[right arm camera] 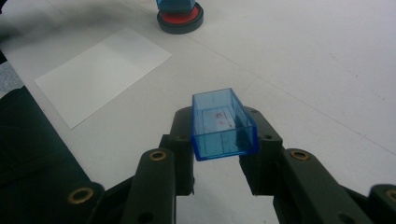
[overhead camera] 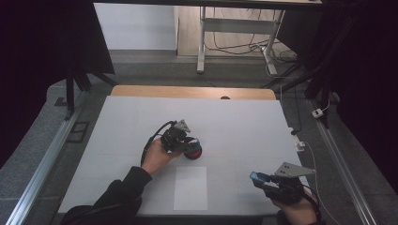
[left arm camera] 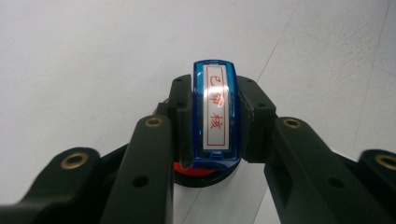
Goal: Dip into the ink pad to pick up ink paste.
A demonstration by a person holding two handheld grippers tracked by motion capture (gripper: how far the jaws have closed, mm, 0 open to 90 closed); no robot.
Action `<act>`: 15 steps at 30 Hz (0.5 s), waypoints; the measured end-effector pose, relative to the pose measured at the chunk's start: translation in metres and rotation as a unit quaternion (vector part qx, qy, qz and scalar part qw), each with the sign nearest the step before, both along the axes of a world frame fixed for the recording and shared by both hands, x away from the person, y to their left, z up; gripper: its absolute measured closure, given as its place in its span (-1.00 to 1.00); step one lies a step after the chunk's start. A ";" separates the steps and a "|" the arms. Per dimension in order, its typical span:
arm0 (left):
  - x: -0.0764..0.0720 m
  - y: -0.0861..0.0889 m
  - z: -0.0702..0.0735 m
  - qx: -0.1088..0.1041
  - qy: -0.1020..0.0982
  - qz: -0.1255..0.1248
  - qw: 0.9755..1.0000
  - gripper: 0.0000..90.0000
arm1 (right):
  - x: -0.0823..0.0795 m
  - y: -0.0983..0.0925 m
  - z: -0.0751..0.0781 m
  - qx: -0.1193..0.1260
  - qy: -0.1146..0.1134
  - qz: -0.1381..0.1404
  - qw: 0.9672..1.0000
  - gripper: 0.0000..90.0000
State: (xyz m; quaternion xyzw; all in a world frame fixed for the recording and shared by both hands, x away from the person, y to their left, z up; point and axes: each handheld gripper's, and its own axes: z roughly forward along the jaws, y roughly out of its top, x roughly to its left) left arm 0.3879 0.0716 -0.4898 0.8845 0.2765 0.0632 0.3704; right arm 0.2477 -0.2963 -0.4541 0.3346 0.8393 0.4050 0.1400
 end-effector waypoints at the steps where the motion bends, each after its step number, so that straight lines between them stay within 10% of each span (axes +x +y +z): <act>1: 0.000 0.000 0.000 0.002 0.000 0.000 1.000 0.56 | 0.000 0.000 0.000 0.000 0.000 0.000 1.000 0.51; 15: -0.003 -0.006 -0.002 0.024 -0.009 0.003 1.000 0.56 | 0.000 0.000 0.000 -0.003 -0.001 0.000 1.000 0.51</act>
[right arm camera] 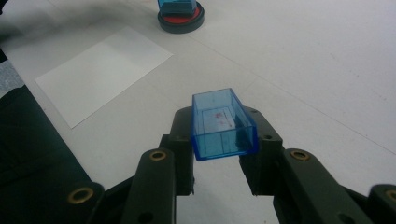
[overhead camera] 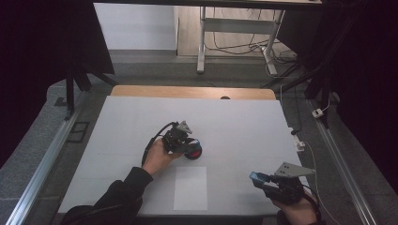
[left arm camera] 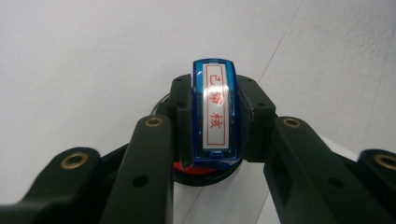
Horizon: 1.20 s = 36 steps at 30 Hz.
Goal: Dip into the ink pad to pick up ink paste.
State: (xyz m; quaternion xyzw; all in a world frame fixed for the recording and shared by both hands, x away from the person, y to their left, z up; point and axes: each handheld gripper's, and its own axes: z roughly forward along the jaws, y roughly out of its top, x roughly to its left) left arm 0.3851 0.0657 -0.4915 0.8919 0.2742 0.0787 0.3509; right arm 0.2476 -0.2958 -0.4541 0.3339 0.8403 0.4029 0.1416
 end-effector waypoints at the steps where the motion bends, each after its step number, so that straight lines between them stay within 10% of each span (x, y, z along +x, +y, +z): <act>1: -0.001 -0.001 0.000 0.006 -0.004 -0.002 1.000 0.57 | 0.000 0.000 0.000 0.001 0.000 0.000 1.000 0.51; 36: -0.007 -0.012 0.003 0.044 -0.014 0.008 0.999 0.56 | 0.001 0.002 -0.001 -0.006 0.005 0.000 1.000 0.51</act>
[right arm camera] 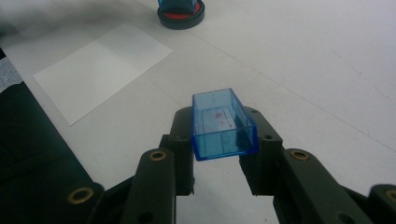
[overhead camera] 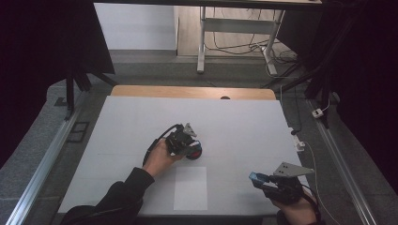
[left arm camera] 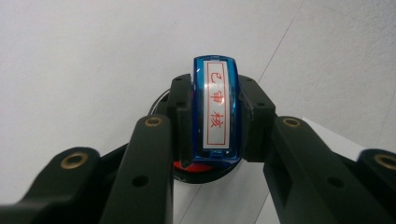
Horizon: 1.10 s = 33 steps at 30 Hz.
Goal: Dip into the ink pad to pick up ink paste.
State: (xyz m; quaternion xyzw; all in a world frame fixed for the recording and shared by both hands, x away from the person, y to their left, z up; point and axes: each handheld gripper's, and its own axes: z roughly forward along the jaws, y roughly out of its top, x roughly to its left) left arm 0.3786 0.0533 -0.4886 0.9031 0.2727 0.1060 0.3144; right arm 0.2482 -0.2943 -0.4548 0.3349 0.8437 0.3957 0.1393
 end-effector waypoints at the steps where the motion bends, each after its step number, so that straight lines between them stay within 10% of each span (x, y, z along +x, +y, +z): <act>1: 0.000 0.000 0.000 0.001 -0.001 0.000 1.000 0.56 | 0.000 0.000 0.000 0.000 0.000 0.000 1.000 0.51; 15: 0.012 0.014 -0.005 -0.055 0.044 0.004 0.998 0.56 | 0.000 0.000 0.000 -0.002 -0.001 0.002 1.000 0.51; 33: 0.009 0.010 -0.002 -0.041 0.028 0.002 0.999 0.56 | 0.000 -0.001 0.000 0.003 -0.001 0.004 1.000 0.51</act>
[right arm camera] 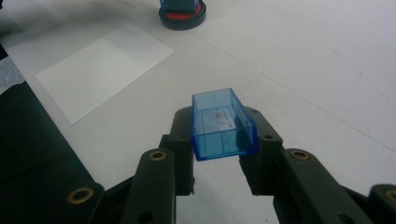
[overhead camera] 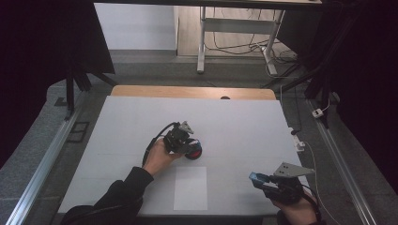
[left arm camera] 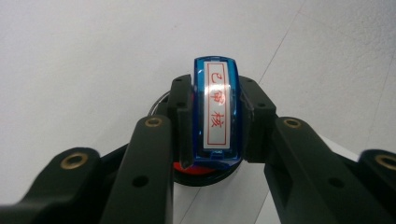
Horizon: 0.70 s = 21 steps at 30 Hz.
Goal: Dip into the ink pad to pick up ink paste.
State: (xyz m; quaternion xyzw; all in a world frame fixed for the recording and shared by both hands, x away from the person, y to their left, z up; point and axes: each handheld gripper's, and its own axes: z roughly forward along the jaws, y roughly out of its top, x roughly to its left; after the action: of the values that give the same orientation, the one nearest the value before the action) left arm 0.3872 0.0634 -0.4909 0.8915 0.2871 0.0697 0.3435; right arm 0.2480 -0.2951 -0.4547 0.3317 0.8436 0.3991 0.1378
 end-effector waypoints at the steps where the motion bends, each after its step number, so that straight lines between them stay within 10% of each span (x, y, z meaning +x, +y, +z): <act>1: 0.000 0.000 0.000 -0.001 0.001 0.000 1.000 0.56 | 0.000 0.000 0.000 0.000 0.000 0.000 1.000 0.51; 21: -0.010 0.005 0.015 -0.006 -0.014 -0.022 1.000 0.56 | 0.000 0.000 0.000 0.002 0.000 0.001 1.000 0.51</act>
State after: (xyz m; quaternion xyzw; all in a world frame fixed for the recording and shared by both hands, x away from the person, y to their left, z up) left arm 0.3775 0.0685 -0.4760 0.8945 0.2630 0.0728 0.3540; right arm 0.2478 -0.2951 -0.4549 0.3316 0.8429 0.4012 0.1365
